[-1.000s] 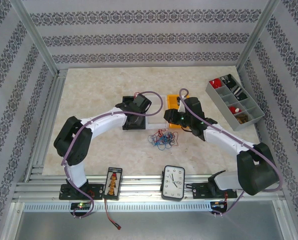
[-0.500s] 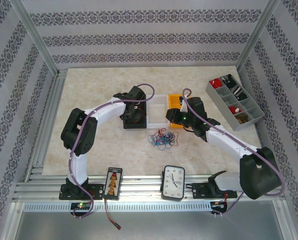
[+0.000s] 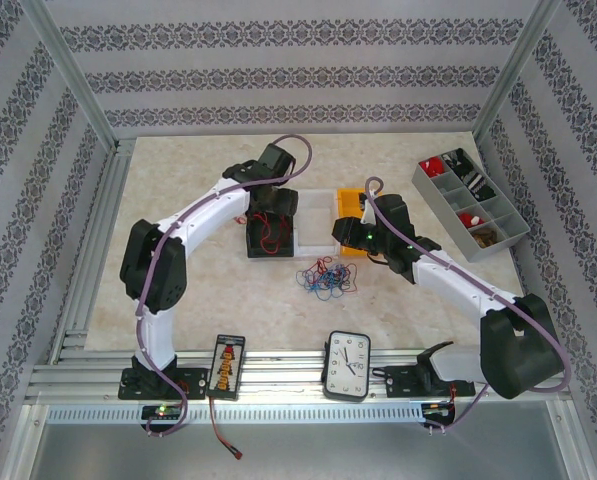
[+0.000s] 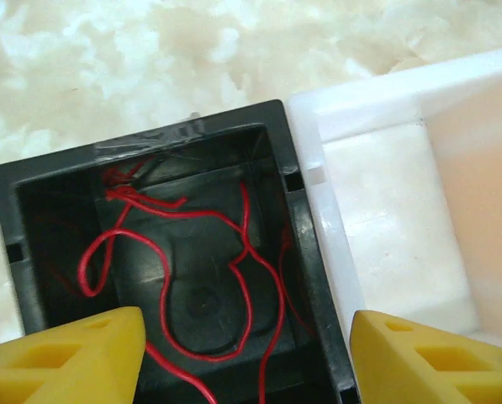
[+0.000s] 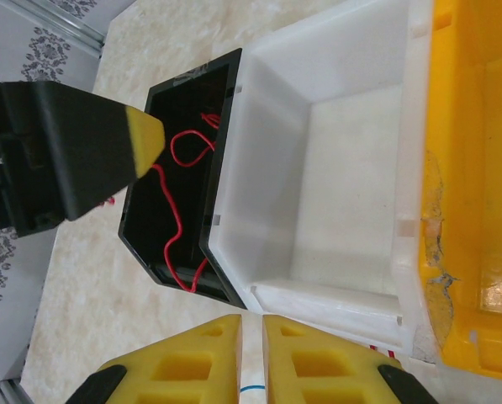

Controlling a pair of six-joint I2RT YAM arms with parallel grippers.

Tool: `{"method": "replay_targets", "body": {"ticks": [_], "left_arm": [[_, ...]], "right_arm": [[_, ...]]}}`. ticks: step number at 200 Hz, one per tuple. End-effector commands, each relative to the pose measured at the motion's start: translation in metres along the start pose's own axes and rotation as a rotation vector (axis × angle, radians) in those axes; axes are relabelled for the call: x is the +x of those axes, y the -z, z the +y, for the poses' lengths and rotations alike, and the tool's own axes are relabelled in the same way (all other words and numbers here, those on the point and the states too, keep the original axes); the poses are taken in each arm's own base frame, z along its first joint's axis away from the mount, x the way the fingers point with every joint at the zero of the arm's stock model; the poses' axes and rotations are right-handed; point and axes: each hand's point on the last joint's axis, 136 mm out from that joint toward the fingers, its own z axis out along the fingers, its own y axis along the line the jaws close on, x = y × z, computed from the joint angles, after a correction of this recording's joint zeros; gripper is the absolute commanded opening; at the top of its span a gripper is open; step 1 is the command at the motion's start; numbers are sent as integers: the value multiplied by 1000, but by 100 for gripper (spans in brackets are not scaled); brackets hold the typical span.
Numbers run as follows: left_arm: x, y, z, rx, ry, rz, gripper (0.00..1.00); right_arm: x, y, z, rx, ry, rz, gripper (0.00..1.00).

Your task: Untangle the cables

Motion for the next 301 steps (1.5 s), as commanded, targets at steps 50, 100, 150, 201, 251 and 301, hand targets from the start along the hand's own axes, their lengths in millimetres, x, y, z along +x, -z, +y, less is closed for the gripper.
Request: {"method": "replay_targets", "body": {"ticks": [50,100,150,201,251,301], "left_arm": [[18,31,66,-123,217,-101,67],[43,40,96,-57,400,-160,69],[49,24,95,129,506,-182,68],[41,10,87,212,503,-211,60],[49,-3,88,198,510,-176,48],[55,-7,91,177,495,-162,41]], "right_arm": [[12,-6,8,-6,51,27,17],[17,-12,7,-4,57,46,17],[17,-13,9,-6,60,49,17],[18,-10,8,1,58,42,17],[17,-7,8,1,59,35,17],[16,-7,9,0,64,40,17]]}}
